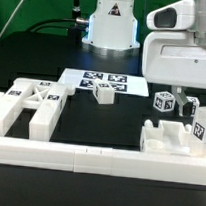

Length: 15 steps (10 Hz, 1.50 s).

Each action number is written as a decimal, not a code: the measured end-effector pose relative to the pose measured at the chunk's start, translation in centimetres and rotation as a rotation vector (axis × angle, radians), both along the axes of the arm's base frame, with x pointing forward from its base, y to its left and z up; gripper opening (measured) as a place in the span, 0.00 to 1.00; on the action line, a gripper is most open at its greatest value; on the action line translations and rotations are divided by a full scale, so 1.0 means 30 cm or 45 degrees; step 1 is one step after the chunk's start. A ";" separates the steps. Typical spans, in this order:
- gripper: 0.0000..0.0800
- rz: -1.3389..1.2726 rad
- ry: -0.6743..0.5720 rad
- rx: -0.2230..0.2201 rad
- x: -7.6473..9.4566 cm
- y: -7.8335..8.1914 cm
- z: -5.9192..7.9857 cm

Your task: Assemble chair

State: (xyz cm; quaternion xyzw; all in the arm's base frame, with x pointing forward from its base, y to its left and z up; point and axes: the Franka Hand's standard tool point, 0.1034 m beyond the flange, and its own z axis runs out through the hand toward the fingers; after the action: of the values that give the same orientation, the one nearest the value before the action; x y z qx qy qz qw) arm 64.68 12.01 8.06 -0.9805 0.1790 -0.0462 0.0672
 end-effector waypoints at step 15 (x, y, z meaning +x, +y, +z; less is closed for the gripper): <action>0.36 -0.053 0.012 -0.028 -0.004 -0.019 -0.005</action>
Offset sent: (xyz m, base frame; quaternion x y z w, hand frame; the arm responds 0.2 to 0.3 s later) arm 0.0040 0.0029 -0.0006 -0.0088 0.0025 -0.2153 0.9765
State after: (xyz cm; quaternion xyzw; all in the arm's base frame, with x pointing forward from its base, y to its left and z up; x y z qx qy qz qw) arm 64.55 11.45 7.91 -0.9774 0.1992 -0.0451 0.0545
